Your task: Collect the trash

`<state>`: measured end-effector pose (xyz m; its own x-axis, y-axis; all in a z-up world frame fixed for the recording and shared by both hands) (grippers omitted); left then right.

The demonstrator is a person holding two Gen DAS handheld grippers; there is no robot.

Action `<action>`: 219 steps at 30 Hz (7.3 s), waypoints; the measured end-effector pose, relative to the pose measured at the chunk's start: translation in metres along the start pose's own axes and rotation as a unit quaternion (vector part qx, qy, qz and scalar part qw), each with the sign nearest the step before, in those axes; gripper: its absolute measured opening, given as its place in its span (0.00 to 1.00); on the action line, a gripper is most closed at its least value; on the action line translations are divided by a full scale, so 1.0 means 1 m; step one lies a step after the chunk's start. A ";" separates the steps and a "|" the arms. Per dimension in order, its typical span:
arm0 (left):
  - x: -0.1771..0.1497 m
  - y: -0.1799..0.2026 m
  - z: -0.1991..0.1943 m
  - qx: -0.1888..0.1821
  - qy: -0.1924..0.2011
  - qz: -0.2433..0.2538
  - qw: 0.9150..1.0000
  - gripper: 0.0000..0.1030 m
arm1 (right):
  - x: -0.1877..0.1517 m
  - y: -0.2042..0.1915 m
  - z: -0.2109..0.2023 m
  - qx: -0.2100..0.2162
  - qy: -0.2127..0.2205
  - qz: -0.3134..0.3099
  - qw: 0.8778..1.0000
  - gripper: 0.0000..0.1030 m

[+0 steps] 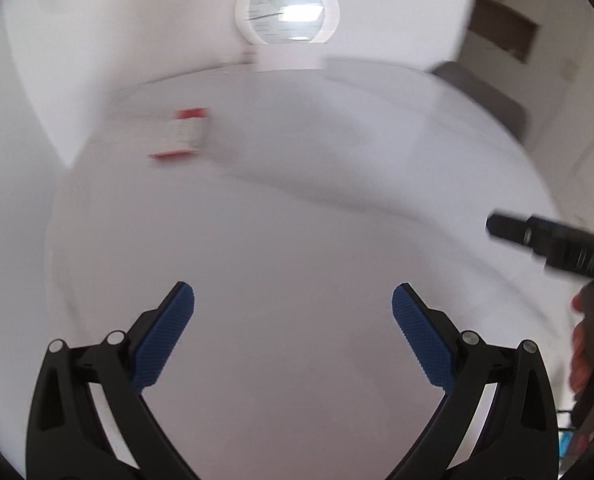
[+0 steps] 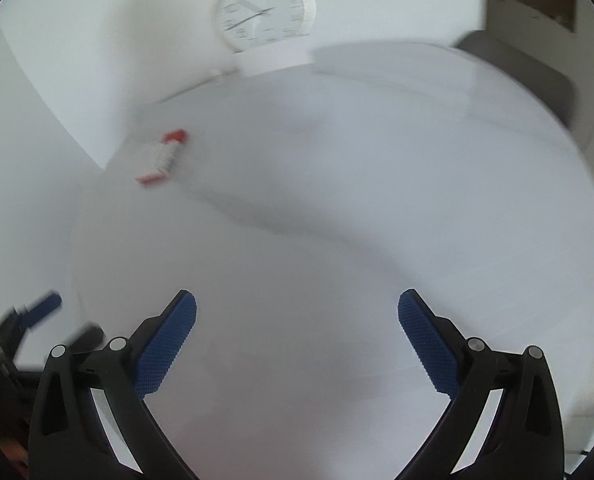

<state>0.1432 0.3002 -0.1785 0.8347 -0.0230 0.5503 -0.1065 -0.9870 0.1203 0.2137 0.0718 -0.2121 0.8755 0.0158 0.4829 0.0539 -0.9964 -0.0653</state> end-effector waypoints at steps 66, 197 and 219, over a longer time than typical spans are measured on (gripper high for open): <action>-0.033 0.201 0.011 -0.118 -0.036 0.119 0.985 0.92 | -0.100 0.145 -0.088 -0.104 0.047 0.047 0.992 0.83; 0.013 0.168 -0.157 0.007 0.101 0.018 0.995 0.92 | -0.063 0.131 -0.232 -0.083 0.138 0.011 0.987 0.98; 0.014 0.165 -0.152 0.013 0.102 0.017 0.995 0.92 | -0.068 0.135 -0.231 -0.084 0.133 0.011 0.988 0.98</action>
<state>0.0552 0.1610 -0.0258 0.7036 -0.0268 0.7101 -0.1164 -0.9901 0.0780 0.0508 -0.0831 -0.0519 0.7176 -0.0064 0.6965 -0.0636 -0.9964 0.0563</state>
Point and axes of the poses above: each gripper's, at about its wrist camera, not at the fingertips, and z roughly the way its jaws point, y to its right, x to its top, the point moved 9 cm from there along z, roughly the way its jaws point, and after that the axes turned 9 degrees about -x, right-handed, at the moved point
